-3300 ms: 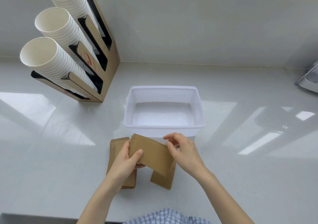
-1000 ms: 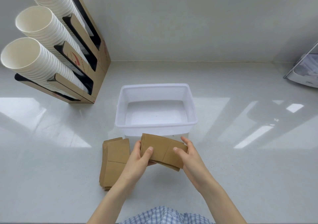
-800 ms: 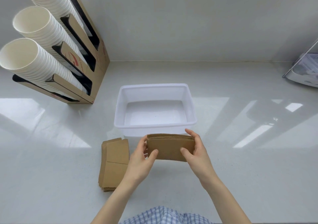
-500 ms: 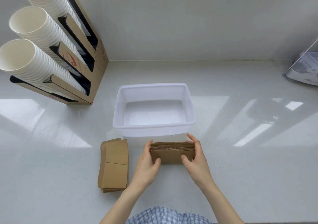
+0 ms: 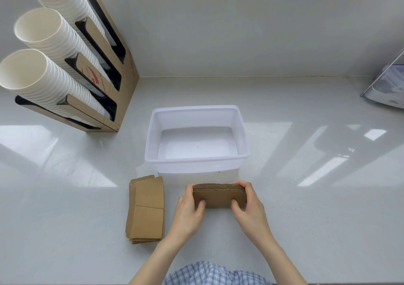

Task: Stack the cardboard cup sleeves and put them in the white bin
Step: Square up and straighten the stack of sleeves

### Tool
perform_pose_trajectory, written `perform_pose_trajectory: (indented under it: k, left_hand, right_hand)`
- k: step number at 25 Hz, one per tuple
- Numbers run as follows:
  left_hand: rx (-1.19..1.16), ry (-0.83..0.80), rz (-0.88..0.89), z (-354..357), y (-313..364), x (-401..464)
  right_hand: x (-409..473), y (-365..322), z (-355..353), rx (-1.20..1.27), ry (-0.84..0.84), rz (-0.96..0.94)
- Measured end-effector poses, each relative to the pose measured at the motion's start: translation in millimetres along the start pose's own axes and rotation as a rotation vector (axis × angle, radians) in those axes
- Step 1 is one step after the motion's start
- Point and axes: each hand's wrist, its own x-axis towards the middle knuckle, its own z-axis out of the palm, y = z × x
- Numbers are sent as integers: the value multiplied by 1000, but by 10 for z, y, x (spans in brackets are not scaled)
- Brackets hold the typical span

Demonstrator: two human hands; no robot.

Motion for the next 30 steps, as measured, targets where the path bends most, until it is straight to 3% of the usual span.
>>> perform_pose_trajectory:
  k: [7,18,26,30]
  left_hand:
    - [-8,-66,85,-260,196,-49]
    - [-437,156,-2,-720,281,-84]
    - [-421,90,39,-1049,222,-135]
    - [-448,171,2,-1170,138,-150]
  right_hand:
    - [13,-112,-149,77,-72,23]
    - [6,-498,10,254,-299,32]
    - [148,-871,174,219,-472,-59]
    - [156,-936,356,239,-515,24]
